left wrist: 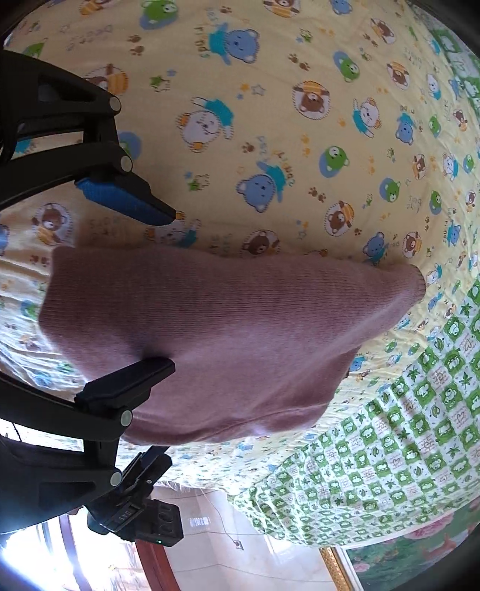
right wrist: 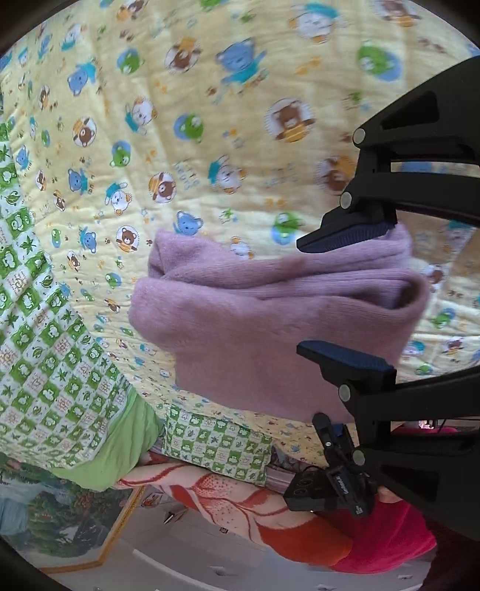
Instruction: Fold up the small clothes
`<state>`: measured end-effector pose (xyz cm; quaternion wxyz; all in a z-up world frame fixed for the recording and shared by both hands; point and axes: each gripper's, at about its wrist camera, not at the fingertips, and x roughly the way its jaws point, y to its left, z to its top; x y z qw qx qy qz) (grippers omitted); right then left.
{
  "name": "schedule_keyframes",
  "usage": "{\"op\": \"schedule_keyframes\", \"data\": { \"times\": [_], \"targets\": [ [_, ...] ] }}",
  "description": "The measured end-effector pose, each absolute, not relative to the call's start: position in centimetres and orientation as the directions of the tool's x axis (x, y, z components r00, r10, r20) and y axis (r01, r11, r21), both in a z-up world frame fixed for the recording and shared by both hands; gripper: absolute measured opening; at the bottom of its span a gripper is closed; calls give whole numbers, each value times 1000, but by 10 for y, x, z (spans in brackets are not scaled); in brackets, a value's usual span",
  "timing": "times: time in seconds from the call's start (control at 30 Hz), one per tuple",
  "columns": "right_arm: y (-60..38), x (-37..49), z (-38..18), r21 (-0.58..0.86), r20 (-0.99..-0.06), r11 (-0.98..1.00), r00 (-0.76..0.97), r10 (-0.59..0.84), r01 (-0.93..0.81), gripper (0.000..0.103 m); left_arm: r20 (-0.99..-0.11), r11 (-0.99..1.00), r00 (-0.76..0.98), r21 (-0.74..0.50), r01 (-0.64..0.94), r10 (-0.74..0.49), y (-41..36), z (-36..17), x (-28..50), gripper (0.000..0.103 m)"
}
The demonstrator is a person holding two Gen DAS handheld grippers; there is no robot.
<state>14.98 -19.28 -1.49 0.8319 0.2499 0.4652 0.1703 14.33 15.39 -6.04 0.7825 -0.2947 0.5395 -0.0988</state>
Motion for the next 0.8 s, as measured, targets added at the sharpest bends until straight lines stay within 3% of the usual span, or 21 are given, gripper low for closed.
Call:
{"op": "schedule_keyframes", "data": {
  "times": [0.27, 0.3, 0.33, 0.37, 0.53, 0.8],
  "targets": [
    [-175, 122, -30, 569, -709, 819, 462, 532, -70, 50, -817, 833, 334, -536, -138, -471, 146, -70, 124, 74],
    [-172, 122, -34, 566, -715, 821, 453, 533, -73, 39, -820, 835, 327, -533, -138, -469, 144, -71, 122, 74],
    [-169, 122, -37, 561, -723, 824, 440, 532, -75, 11, -823, 836, 322, -530, -140, -468, 142, -72, 121, 74],
    [-168, 123, -40, 553, -736, 830, 426, 526, -69, 6, -824, 838, 320, -528, -138, -467, 140, -71, 120, 74],
    [-182, 118, -28, 531, -730, 846, 482, 485, -48, 6, -839, 862, 321, -495, -111, -440, 128, -70, 118, 74],
    [-172, 122, -56, 408, -817, 912, 431, 382, -35, 6, -869, 891, 306, -440, -113, -390, 120, -81, 117, 76]
  ]
}}
